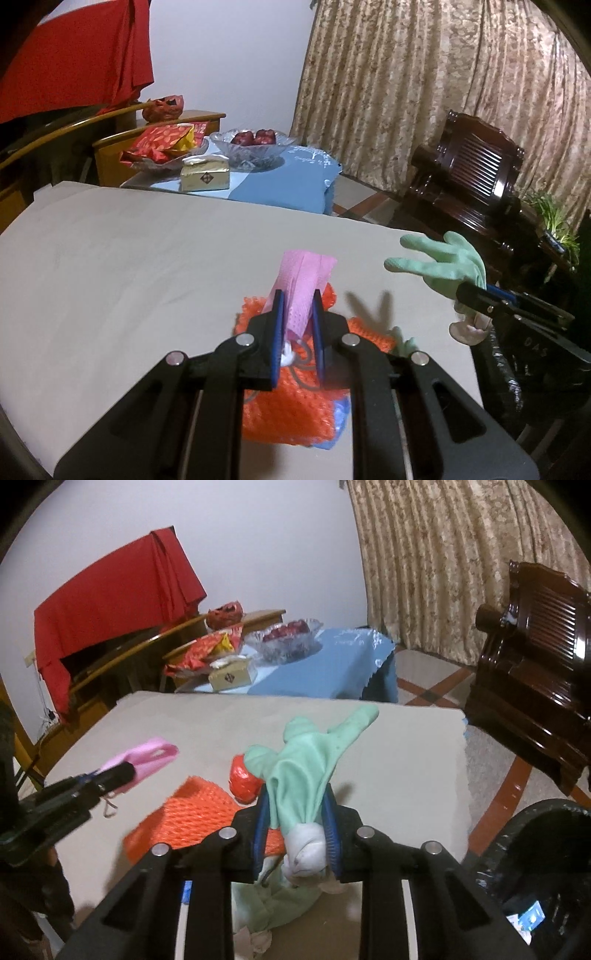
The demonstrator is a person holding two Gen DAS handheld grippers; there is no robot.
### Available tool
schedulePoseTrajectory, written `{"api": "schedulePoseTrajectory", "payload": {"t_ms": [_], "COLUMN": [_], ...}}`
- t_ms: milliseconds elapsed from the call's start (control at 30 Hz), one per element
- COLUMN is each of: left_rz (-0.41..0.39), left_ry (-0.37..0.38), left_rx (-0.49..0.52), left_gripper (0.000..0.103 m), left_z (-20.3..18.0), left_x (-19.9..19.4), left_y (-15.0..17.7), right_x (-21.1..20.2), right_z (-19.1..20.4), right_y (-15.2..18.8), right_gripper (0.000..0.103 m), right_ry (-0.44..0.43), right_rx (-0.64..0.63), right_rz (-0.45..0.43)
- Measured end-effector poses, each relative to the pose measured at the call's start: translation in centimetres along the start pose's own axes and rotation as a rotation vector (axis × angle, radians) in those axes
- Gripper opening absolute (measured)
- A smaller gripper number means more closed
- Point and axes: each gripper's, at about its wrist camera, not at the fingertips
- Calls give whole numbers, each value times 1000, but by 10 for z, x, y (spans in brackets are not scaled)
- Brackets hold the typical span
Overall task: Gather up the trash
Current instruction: 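Carry the pink mask and green glove over the black bin with both grippers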
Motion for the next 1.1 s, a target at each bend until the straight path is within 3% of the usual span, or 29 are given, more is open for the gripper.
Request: {"api": "schedulePoseTrajectory", "payload": {"t_ms": [667, 1100], "left_rz": [-35, -10], "left_ry": [62, 170], "left_rx": [47, 107], "left_gripper": [13, 13], "left_z": [-40, -91], "left_x": [-43, -55], "left_y": [15, 37], "right_x": [-74, -138], "right_z": [1, -33], "right_y": [3, 25], "right_gripper": [25, 25], "right_ry": [18, 120], "right_rx": [12, 72], "right_rz": [-88, -137]}}
Point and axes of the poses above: each gripper's, at about its wrist camera, not at the fingertips, and x roughly the way its jaws point, z to its left, y to its underside, and after that the axes turned 12 degrees about -x, right-handed
